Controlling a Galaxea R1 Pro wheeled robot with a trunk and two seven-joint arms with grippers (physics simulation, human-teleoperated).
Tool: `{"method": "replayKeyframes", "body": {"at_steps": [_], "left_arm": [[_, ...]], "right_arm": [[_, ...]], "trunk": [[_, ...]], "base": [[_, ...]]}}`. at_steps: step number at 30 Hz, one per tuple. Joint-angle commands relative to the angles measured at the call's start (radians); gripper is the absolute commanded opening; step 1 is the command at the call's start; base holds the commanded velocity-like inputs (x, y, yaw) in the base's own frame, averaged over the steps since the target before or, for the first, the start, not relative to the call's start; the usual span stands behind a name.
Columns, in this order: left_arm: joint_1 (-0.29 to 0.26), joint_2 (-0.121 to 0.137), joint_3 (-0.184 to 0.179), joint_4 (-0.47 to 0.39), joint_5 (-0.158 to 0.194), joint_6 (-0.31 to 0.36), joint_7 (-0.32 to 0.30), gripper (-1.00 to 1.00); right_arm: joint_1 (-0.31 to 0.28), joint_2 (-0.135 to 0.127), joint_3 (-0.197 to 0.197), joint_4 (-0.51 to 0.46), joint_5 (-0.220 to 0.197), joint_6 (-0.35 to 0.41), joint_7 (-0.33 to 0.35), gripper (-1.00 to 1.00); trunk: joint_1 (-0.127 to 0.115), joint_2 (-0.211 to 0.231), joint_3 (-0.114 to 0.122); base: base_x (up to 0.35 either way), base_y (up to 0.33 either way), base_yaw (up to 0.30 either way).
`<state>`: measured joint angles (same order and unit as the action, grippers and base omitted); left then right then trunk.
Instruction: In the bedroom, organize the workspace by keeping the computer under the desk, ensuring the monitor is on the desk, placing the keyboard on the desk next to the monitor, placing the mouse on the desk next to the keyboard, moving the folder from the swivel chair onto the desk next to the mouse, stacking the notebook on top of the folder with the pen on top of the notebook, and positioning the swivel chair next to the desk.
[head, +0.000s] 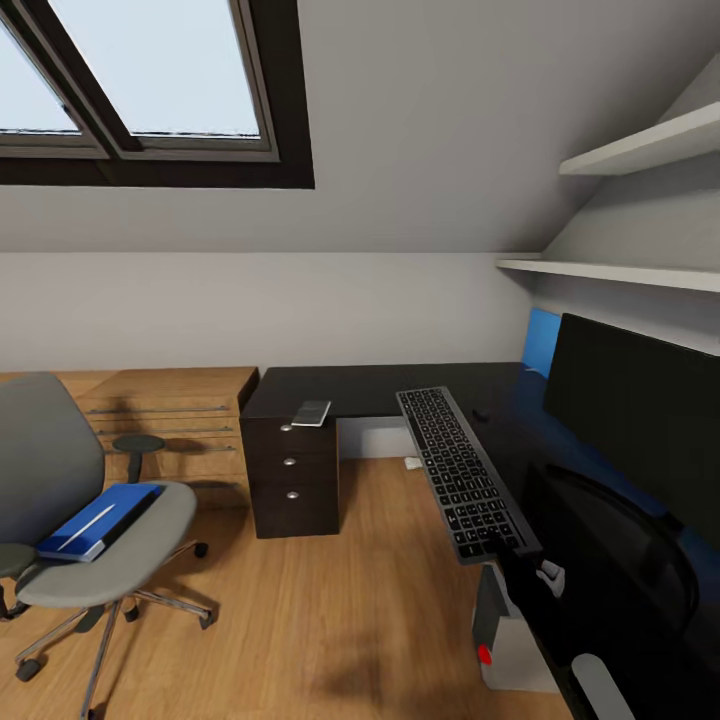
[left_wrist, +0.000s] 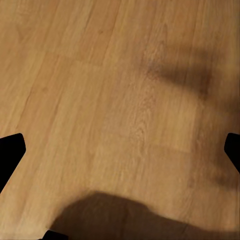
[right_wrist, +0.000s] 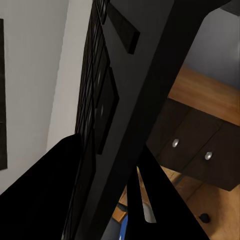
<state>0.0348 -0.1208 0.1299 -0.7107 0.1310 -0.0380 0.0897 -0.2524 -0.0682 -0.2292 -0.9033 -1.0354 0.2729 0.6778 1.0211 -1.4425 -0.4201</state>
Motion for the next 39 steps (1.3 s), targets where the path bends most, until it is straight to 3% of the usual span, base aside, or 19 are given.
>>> {"method": "replayKeyframes", "body": {"at_steps": [1,9,15,20,22,25,32,39], "left_arm": [[0.0,0.0,0.001,-0.001,0.01,-0.002,0.001,1.0],[0.0,-0.001,0.001,-0.001,0.01,-0.002,0.001,1.0],[0.001,-0.002,0.001,-0.001,0.01,-0.002,0.001,1.0],[0.001,-0.002,0.001,-0.001,0.01,-0.002,0.001,1.0],[0.001,-0.002,0.001,-0.001,0.01,-0.002,0.002,1.0],[0.001,-0.002,0.001,-0.001,0.01,-0.002,0.002,1.0],[0.001,-0.002,0.001,0.0,0.01,-0.003,0.001,1.0],[0.001,-0.002,0.001,0.0,0.01,-0.003,0.001,1.0]], "right_arm": [[-0.001,0.0,-0.001,0.0,-0.01,0.009,0.001,-1.0],[-0.001,0.0,-0.003,-0.002,-0.012,0.013,-0.006,-1.0],[-0.001,-0.016,-0.006,-0.015,-0.019,0.025,-0.105,-1.0],[-0.001,-0.037,-0.009,-0.067,-0.022,0.109,-0.177,-1.0],[-0.001,-0.039,-0.023,-0.094,-0.023,0.154,-0.214,-1.0],[-0.001,-0.041,-0.077,-0.119,-0.024,0.211,-0.256,-1.0],[-0.001,-0.042,-0.169,-0.131,-0.023,0.281,-0.272,-1.0],[-0.001,-0.042,-0.191,-0.131,-0.023,0.29,-0.27,-1.0]], "trunk": [[0.0,-0.001,-0.001],[0.0,-0.001,-0.001],[0.0,-0.001,-0.001],[0.0,-0.001,-0.001],[0.0,-0.001,-0.001],[0.0,-0.001,-0.001],[0.0,-0.001,-0.001],[0.0,-0.001,-0.001]], "base": [[-0.001,-0.017,0.0],[0.0,-0.005,0.0],[0.0,0.0,0.0],[0.0,0.0,0.0],[0.0,0.0,0.0],[0.0,0.0,0.0],[0.0,0.0,0.0],[0.0,0.0,0.0]]}}
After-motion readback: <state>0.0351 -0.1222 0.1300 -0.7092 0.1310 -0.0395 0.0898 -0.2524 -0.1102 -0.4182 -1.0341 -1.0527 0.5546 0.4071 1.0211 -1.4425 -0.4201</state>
